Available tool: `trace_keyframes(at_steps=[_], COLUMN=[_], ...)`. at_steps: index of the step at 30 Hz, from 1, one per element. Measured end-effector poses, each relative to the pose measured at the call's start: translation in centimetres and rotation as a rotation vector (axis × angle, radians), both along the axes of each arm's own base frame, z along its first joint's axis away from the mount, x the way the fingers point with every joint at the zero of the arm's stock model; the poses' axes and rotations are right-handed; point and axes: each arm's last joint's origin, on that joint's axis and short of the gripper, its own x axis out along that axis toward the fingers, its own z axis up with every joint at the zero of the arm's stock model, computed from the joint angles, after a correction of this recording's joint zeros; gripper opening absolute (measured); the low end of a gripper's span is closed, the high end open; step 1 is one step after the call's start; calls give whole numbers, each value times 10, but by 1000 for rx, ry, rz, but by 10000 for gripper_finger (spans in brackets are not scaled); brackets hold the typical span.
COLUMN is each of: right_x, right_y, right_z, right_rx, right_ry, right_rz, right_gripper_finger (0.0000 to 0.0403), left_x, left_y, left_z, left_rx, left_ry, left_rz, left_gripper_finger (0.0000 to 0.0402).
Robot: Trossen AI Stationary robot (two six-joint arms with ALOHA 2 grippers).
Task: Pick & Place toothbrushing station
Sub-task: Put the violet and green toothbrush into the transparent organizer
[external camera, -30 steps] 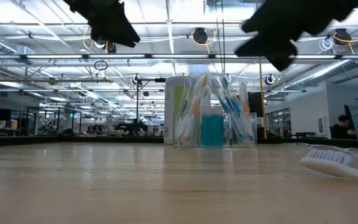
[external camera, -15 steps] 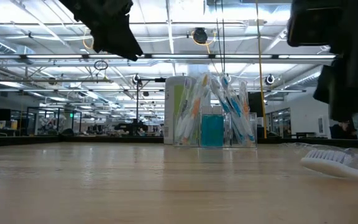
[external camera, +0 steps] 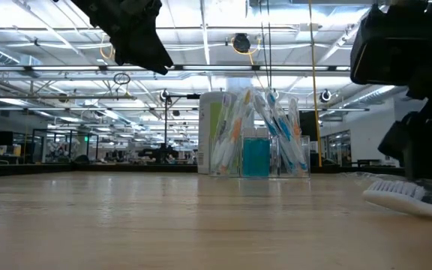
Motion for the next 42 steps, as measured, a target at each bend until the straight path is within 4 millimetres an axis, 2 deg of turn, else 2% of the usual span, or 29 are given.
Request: trace_keyframes(at_steps=[5, 9, 21, 24, 28, 31, 36, 42], right_x=[4, 4, 6, 9, 13, 17, 25, 25], right_y=[3, 4, -3, -6, -13, -20, -40, -75], right_z=[-7, -8, -10, -11, -10, -6, 23, 83], right_rx=[11, -1, -39, -20, 5, 11, -38, -248], right_ry=[-15, -29, -20, -7, 4, -9, -154, -448], right_rz=[-6, 21, 44, 57, 68, 87, 88, 44], right_gripper_finger=[242, 221, 78, 46, 8, 5, 3, 1], left_x=[0, 0, -1, -3, -18, -32, -48, -52], left_y=[0, 0, 0, -1, -3, -5, -8, -11], left_z=[0, 0, -1, -2, 9, 16, 26, 28], left_rx=[-1, 4, 48, 10, -52, -51, -17, 18], left_ry=[1, 2, 30, 41, 23, 29, 6, 4], left_rz=[-2, -6, -40, -44, -70, -74, -53, -28], left_gripper_finger=[182, 182, 182, 182, 182, 182, 182, 182])
